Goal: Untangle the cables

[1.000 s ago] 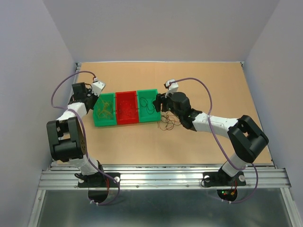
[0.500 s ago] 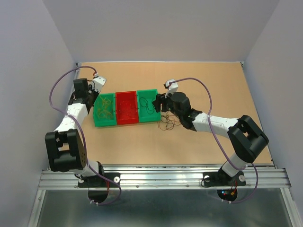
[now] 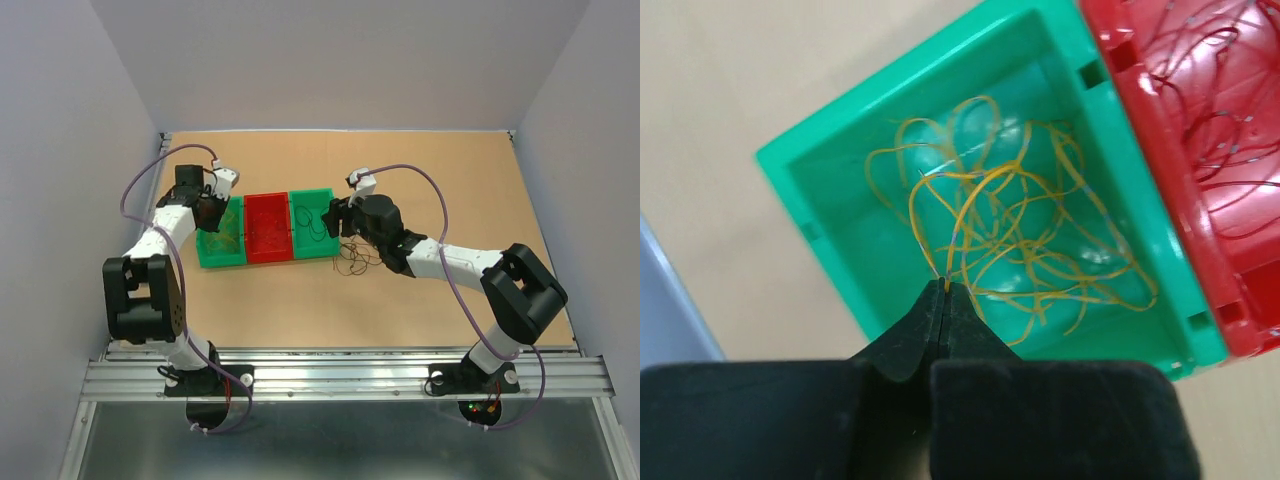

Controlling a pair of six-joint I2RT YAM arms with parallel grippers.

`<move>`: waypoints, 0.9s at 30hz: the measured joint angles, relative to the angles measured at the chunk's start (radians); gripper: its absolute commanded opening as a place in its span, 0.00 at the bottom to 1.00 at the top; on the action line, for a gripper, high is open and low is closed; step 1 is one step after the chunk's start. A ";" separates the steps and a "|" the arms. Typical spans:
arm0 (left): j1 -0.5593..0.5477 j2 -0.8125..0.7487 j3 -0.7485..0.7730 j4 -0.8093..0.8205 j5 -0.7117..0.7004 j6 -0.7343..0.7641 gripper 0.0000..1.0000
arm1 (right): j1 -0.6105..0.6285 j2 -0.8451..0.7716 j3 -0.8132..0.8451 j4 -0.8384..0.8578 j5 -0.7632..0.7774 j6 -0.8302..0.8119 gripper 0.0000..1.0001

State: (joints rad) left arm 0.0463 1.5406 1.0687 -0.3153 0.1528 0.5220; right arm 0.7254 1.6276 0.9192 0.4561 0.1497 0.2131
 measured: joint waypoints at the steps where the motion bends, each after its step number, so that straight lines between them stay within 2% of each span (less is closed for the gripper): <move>1: -0.008 0.011 0.000 -0.002 0.005 -0.010 0.00 | -0.001 0.000 0.000 0.000 0.000 0.000 0.66; 7: -0.090 0.118 0.001 0.008 -0.007 -0.069 0.00 | -0.011 0.002 0.000 -0.002 0.000 0.000 0.64; 9: -0.108 0.149 0.001 0.013 -0.021 -0.082 0.03 | -0.012 0.008 0.000 -0.003 0.000 0.000 0.63; 18: -0.116 0.144 -0.005 0.053 -0.129 -0.113 0.37 | -0.049 0.035 0.003 -0.115 -0.002 0.015 0.64; 23: -0.116 0.019 -0.010 0.052 -0.164 -0.115 0.49 | -0.081 0.022 0.003 -0.202 0.003 0.014 0.64; 26: -0.117 -0.063 -0.005 0.048 -0.170 -0.117 0.60 | -0.086 0.008 0.003 -0.221 0.013 0.011 0.61; 27: -0.117 -0.084 -0.004 0.047 -0.171 -0.115 0.66 | -0.087 0.008 0.003 -0.224 0.018 0.010 0.58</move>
State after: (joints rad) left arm -0.0704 1.4563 1.0649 -0.2680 -0.0181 0.4068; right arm 0.6388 1.6356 0.9226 0.2325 0.1677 0.2230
